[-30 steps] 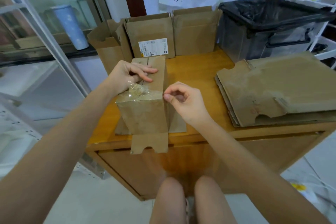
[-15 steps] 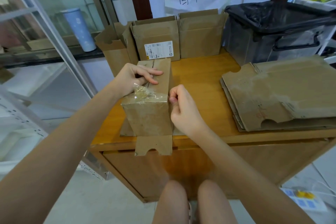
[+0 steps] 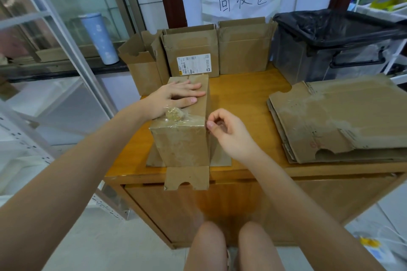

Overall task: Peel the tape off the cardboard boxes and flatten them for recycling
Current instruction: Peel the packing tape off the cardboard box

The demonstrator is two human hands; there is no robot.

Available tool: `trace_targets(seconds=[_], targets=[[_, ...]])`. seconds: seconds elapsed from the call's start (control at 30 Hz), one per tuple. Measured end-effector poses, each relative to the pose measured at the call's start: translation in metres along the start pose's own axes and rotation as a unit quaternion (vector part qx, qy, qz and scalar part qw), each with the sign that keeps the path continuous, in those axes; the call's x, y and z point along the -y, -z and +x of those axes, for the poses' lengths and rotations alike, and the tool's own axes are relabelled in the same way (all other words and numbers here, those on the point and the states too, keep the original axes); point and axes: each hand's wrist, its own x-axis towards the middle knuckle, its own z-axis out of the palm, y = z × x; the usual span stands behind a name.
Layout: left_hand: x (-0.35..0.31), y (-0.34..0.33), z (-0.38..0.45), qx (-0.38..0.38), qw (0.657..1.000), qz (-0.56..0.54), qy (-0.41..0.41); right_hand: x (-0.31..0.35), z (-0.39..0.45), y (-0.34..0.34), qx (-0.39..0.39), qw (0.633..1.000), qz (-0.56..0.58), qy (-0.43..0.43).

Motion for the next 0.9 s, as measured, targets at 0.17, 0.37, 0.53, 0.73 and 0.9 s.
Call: trace_targets(seconds=[0.17,0.37,0.53,0.73,0.9], targets=[[-0.005,-0.002,0.001,-0.006,1.0,-0.012,0.013,0.012,-0.005,0.007,-0.006,1.0,-0.02,0.009],[-0.006,-0.006,0.002,-0.018,1.0,-0.006,0.021,0.019,-0.012,0.012,-0.006,0.999,-0.037,0.004],[-0.012,-0.012,0.003,-0.049,0.998,-0.026,0.038,0.017,-0.016,0.017,-0.043,0.999,-0.033,0.006],[-0.03,-0.029,0.015,-0.166,0.98,0.021,0.11,0.015,-0.004,0.043,-0.113,0.99,-0.078,-0.028],[-0.057,-0.043,0.025,-0.227,0.941,0.181,0.174,0.008,0.005,0.064,-0.181,0.979,-0.087,-0.036]])
